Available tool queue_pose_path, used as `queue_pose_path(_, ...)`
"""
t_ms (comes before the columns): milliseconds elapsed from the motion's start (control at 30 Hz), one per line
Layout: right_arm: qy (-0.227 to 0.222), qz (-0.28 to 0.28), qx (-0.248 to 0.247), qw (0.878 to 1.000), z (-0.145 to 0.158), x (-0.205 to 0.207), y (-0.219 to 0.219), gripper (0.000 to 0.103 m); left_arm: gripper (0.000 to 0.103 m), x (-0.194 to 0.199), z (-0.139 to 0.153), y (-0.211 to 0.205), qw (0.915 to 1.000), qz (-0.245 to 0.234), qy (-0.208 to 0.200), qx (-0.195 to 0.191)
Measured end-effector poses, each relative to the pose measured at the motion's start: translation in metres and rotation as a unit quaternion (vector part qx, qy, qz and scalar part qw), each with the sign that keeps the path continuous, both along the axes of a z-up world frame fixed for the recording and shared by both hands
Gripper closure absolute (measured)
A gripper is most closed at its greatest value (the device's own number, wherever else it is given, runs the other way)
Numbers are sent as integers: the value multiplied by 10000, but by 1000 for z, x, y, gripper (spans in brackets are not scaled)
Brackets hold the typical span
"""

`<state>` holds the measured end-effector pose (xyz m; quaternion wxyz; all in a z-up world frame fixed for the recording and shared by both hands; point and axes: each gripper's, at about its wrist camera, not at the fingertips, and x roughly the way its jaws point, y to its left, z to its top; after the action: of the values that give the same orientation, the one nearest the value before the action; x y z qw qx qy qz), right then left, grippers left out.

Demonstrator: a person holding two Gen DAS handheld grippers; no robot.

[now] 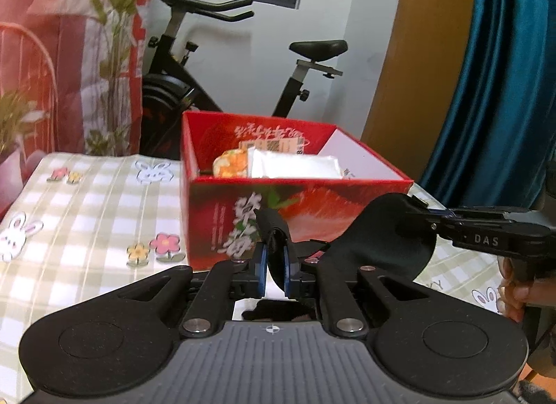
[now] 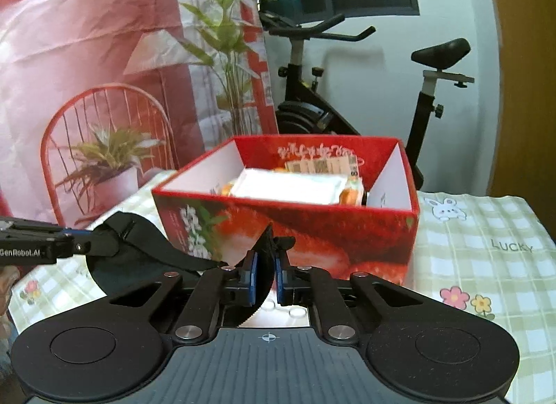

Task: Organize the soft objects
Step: 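Lift the eye mask over the red box and open the left tool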

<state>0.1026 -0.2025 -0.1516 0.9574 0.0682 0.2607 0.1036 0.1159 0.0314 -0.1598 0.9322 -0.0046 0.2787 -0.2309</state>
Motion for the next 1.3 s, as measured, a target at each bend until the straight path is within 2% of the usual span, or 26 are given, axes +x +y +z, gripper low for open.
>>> queue_pose_path(233,-112,147,-13,9998,31,18,-7,94,93,11,22,-3,10000,23,36,85)
queue_pose_path(400,-393,119,222,9989,56,31,-19,95,93,15,45,-6,9996,59,-251,80)
queue_pose_path(600,-652,84,-7,9978,70,67,-27,95,94,46,60,-23,9974,105,-676,221)
queue_pose_path(700,-791,-23,-257,9965,66,90,-31,95,94,67,59,-36,9944,235,-941,412)
queue_pose_path(900,-763,-290,-486,9955,38,135,-36,94,94,116,46,-60,9920,484,-916,716)
queue_pose_path(1133,-292,-432,-584,9969,9,172,-46,94,94,161,32,-73,9922,479,-534,1019)
queue_pose_path(1300,59,-489,-601,9970,-3,184,-52,94,94,184,21,-78,9924,323,-154,1176)
